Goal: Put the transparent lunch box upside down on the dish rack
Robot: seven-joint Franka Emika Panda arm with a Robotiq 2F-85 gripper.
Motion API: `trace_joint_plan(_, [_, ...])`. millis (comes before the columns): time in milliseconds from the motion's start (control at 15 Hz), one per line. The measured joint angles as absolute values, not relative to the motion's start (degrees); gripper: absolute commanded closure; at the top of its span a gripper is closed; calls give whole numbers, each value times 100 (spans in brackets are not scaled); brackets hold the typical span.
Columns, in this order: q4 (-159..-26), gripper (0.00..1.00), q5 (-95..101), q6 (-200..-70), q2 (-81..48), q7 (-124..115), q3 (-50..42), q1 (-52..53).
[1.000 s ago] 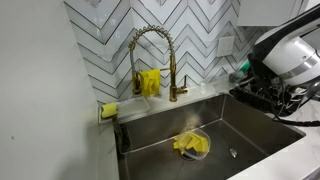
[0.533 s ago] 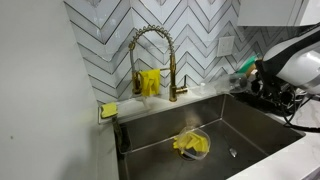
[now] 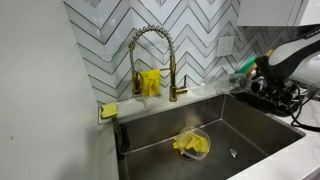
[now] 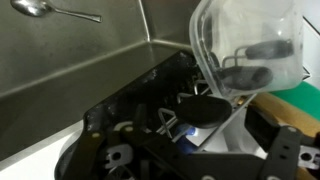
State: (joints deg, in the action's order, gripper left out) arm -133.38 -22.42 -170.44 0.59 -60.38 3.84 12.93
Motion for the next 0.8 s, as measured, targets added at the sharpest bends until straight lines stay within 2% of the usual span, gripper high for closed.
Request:
trace_joint_plan(400, [-13206,0,-1116,-15546,664,-6888,513,1252])
trace_joint_plan(800, [-12540,0,98,-13008,1271,-7079,1072,1037])
